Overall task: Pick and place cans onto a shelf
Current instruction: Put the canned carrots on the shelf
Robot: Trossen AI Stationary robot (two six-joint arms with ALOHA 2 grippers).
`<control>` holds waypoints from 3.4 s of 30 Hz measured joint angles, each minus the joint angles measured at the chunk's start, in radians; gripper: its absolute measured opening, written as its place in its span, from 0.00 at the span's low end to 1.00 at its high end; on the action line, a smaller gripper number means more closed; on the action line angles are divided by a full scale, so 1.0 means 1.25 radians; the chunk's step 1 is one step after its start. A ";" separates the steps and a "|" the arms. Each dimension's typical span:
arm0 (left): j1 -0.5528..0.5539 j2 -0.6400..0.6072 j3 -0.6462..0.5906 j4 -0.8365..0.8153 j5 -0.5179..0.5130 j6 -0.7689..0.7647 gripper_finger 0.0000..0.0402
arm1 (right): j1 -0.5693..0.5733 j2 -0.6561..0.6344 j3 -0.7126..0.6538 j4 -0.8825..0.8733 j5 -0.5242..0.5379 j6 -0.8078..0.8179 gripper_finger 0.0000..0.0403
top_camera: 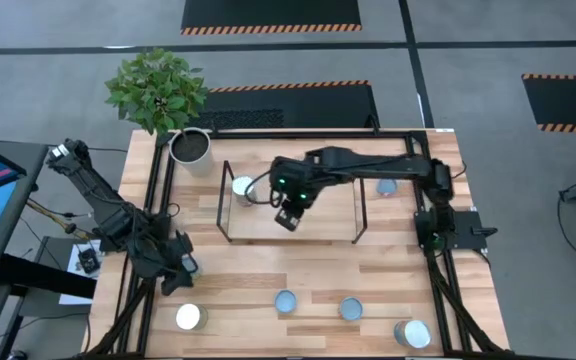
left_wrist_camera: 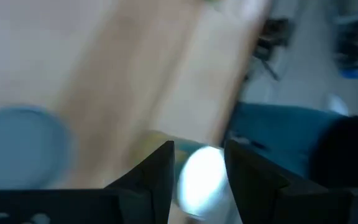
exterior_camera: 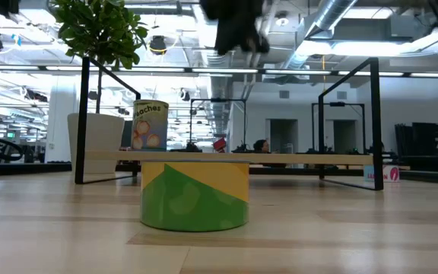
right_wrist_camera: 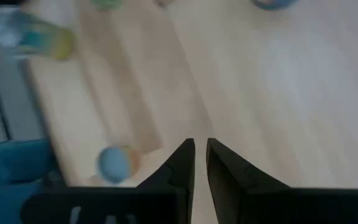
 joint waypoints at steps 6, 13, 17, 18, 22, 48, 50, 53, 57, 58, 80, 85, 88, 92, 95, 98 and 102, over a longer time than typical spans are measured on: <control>-0.068 0.034 0.000 0.028 0.040 -0.077 0.25 | 0.076 -0.095 0.001 -0.040 0.145 0.082 0.16; -0.168 0.128 0.001 0.048 0.034 -0.177 0.12 | 0.159 -0.135 0.001 -0.165 0.310 0.252 0.16; -0.189 0.158 0.001 0.051 0.031 -0.219 0.10 | 0.182 -0.135 0.001 -0.186 0.331 0.298 0.16; -0.189 0.163 0.001 0.051 0.025 -0.226 0.10 | 0.185 -0.134 0.001 -0.188 0.331 0.299 0.16; -0.189 0.167 0.002 0.062 0.002 -0.234 0.10 | 0.188 -0.132 0.001 -0.188 0.331 0.295 0.16; -0.151 0.261 0.003 0.142 -0.019 -0.149 0.02 | 0.174 -0.132 -0.001 -0.247 0.333 0.220 0.16; -0.128 0.261 0.003 0.146 0.007 -0.114 0.01 | 0.176 -0.132 -0.001 -0.258 0.334 0.220 0.16; -0.084 0.260 0.017 0.129 0.029 -0.042 0.00 | 0.182 -0.132 -0.001 -0.277 0.348 0.221 0.16; -0.006 0.257 0.083 0.072 0.063 0.079 0.00 | 0.191 -0.132 -0.001 -0.300 0.359 0.223 0.16; 0.018 0.257 0.103 0.044 0.069 0.112 0.00 | 0.194 -0.132 -0.001 -0.304 0.361 0.223 0.16; 0.676 0.549 0.649 -0.442 0.192 1.096 0.00 | 0.320 -0.222 -0.005 -0.360 0.504 0.385 0.16; 0.717 0.634 0.694 -0.561 0.175 1.221 0.00 | 0.367 -0.225 -0.006 -0.360 0.529 0.433 0.16; 0.725 0.654 0.694 -0.568 0.169 1.266 0.00 | 0.395 -0.224 -0.006 -0.359 0.558 0.465 0.16; 0.741 0.650 0.695 -0.543 0.164 1.293 0.00 | 0.415 -0.224 -0.006 -0.360 0.582 0.501 0.16; 0.753 0.646 0.695 -0.557 0.140 1.303 0.00 | 0.417 -0.224 -0.006 -0.360 0.582 0.510 0.16; 0.761 0.645 0.695 -0.560 0.139 1.328 0.00 | 0.417 -0.224 -0.006 -0.360 0.582 0.511 0.16; 0.760 0.652 0.696 -0.557 0.152 1.337 0.00 | 0.417 -0.224 -0.006 -0.360 0.582 0.523 0.16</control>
